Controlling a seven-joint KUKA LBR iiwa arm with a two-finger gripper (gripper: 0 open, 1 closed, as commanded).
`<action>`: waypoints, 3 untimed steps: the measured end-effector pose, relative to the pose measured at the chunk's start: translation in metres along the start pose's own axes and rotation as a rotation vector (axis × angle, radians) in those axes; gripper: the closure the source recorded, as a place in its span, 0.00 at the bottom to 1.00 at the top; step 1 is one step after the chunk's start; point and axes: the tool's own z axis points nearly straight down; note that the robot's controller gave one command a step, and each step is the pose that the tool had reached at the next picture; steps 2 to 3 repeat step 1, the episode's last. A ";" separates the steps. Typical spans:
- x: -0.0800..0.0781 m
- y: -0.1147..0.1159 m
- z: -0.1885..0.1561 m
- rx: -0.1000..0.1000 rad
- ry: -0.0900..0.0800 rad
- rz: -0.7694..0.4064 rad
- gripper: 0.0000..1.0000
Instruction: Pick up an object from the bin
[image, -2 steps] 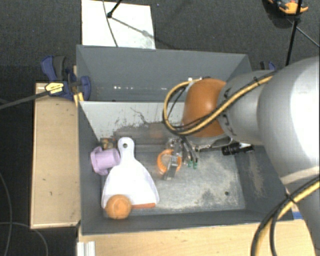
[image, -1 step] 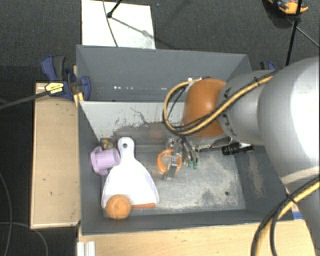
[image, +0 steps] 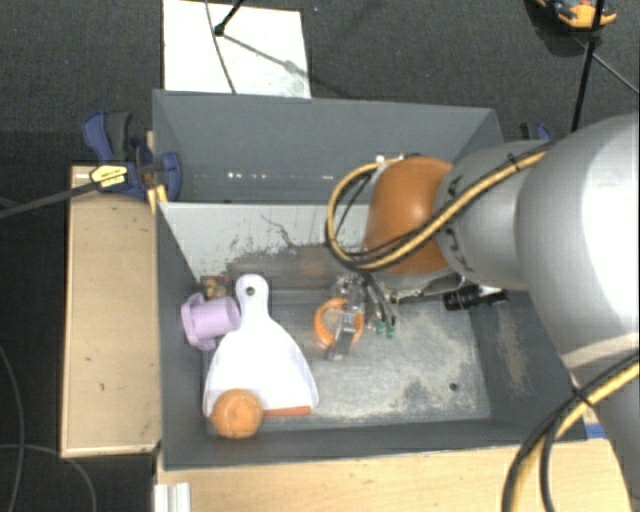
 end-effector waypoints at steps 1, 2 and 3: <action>0.023 0.002 -0.196 -0.003 -0.005 -0.044 1.00; 0.023 0.002 -0.196 -0.003 -0.005 -0.044 1.00; 0.023 0.002 -0.196 -0.003 -0.005 -0.044 1.00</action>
Offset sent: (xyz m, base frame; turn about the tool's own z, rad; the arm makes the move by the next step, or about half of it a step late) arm 0.0000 0.0000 0.0000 0.0000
